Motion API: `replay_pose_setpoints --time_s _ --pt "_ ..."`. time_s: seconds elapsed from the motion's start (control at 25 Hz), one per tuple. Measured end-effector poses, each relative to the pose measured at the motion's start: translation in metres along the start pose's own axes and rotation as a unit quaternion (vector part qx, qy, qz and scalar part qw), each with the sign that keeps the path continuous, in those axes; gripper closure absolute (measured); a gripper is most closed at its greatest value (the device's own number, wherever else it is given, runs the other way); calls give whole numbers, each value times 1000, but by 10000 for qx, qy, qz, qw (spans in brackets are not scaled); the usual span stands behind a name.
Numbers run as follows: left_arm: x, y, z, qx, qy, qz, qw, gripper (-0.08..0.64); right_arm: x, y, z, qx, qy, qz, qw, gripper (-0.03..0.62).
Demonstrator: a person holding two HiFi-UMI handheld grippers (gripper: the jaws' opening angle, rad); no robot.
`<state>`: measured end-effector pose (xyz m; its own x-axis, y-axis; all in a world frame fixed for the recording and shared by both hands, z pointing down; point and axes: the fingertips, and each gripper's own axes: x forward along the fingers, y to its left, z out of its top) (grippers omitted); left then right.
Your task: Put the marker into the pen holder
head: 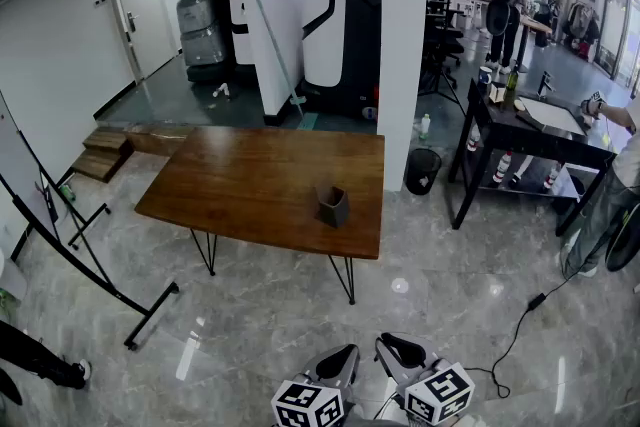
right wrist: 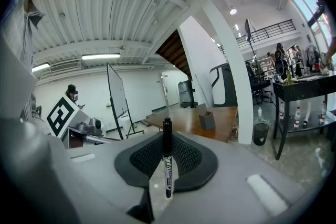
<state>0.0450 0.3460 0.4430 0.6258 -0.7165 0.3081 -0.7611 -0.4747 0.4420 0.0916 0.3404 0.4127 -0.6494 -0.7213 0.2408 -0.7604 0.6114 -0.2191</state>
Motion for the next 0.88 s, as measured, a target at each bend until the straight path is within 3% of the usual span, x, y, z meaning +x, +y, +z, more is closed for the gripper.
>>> replay_pose_setpoints --time_s 0.32,0.88 --pt "41 32 24 115 -30 51 9999 552 46 -33 16 -151 -1 28 9999 551" --pt "157 137 140 278 -55 -87 9996 552 187 -121 88 -259 -172 -170 9994 551"
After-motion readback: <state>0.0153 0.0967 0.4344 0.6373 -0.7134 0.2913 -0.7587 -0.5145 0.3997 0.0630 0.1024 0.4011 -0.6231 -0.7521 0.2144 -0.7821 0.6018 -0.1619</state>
